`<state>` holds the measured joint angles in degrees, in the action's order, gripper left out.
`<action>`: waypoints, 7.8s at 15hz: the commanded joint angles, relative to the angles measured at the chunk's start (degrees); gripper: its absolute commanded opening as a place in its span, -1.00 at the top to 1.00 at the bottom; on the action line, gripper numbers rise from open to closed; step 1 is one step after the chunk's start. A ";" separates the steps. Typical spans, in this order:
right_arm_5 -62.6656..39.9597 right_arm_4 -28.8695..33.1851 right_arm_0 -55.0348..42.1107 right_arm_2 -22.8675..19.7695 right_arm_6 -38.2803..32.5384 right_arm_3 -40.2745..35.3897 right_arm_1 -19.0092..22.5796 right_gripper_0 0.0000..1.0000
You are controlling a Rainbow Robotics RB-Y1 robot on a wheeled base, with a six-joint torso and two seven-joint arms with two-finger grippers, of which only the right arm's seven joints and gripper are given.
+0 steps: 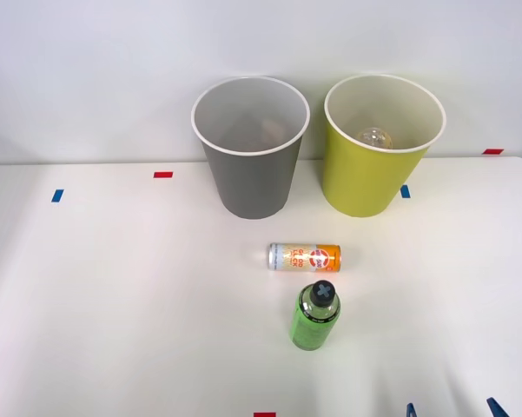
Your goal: Put cans in the gray bin, plastic bottles in the light green bin
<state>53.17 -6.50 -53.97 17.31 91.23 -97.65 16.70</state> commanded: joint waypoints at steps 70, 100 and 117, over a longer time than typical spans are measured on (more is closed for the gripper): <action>0.27 -18.02 46.76 33.49 -1.49 8.61 24.43 -1.00; -7.12 -13.89 51.33 32.26 0.79 8.26 20.74 1.00; -29.53 -14.33 49.31 18.90 -10.63 -23.03 21.18 1.00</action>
<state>25.83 -20.12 -5.40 37.78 81.08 -118.84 38.72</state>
